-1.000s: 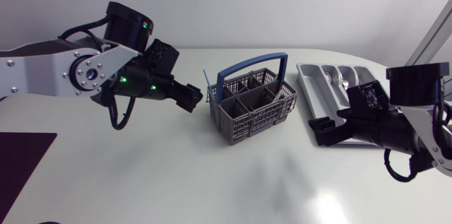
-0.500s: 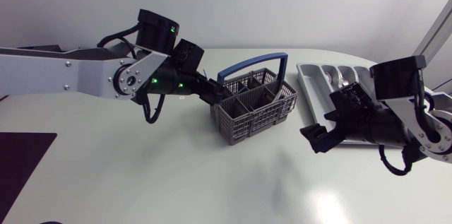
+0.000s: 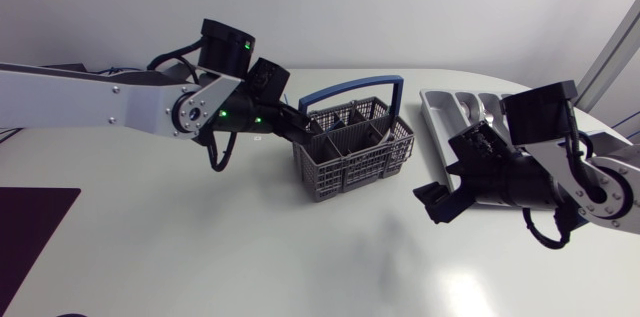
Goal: Unload the cutlery basket into the drawer organizer.
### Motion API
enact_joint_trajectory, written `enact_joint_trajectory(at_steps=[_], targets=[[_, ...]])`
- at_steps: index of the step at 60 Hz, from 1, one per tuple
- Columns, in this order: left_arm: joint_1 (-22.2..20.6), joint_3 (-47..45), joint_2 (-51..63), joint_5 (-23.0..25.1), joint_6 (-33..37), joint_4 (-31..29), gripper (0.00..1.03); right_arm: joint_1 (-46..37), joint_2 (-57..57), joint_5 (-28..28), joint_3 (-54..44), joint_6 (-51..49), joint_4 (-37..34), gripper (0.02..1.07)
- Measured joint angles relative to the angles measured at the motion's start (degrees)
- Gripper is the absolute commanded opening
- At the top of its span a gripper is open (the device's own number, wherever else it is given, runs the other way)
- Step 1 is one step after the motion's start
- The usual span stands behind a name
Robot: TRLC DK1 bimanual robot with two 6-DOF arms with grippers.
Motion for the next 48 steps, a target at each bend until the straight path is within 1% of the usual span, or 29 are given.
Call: enact_joint_trajectory(at_steps=[8,18,22,24,25,26,29,31,34,35,36,39,43,48], targets=[[3.0,-3.5,-4.3,2.8,1.8,-2.4,0.17,1.5,0.0,1.3,0.2,0.0,-0.5,1.02],[7.4,-11.8,-14.4,6.5,4.1,-6.7,0.17,4.7,-0.1,3.7,0.9,0.1,-1.3,1.02],[8.0,-14.4,-17.4,7.3,4.9,-7.5,0.18,5.9,-0.1,4.2,1.1,0.2,-1.4,1.02],[8.1,-15.7,-18.8,7.5,5.7,-7.5,0.26,6.4,-0.2,4.3,1.3,0.3,-1.5,1.02],[8.3,-16.1,-19.1,7.5,5.8,-7.5,0.32,6.7,-0.2,4.5,1.3,0.3,-1.6,1.02],[8.4,-16.6,-19.6,7.7,6.3,-7.6,0.34,7.0,-0.2,4.7,1.5,0.3,-1.7,1.02],[8.7,-17.4,-20.3,8.2,6.8,-7.9,0.55,7.7,-0.2,5.2,1.8,0.5,-1.8,1.02],[9.1,-17.7,-20.7,8.5,7.1,-8.4,0.65,8.0,-0.2,5.4,2.1,0.6,-2.0,1.02],[9.8,-18.5,-22.0,8.8,7.5,-9.4,0.71,8.3,-0.2,5.5,2.5,0.7,-2.6,1.02],[10.1,-18.8,-22.6,8.9,7.5,-9.5,0.71,8.4,-0.2,5.5,2.6,0.7,-2.7,1.02],[10.3,-19.1,-23.1,9.0,7.6,-9.7,0.77,8.5,-0.2,5.5,2.6,0.7,-2.7,1.02],[11.2,-19.8,-25.5,9.3,7.7,-10.8,0.81,8.5,-0.2,5.5,2.8,0.9,-2.8,1.02],[12.4,-19.8,-28.5,9.9,7.7,-12.1,0.81,8.5,-0.2,5.6,2.8,0.9,-2.8,1.02],[15.1,-19.8,-31.2,12.8,7.7,-12.6,0.80,8.5,-0.2,5.5,2.8,0.9,-2.8,1.02]])
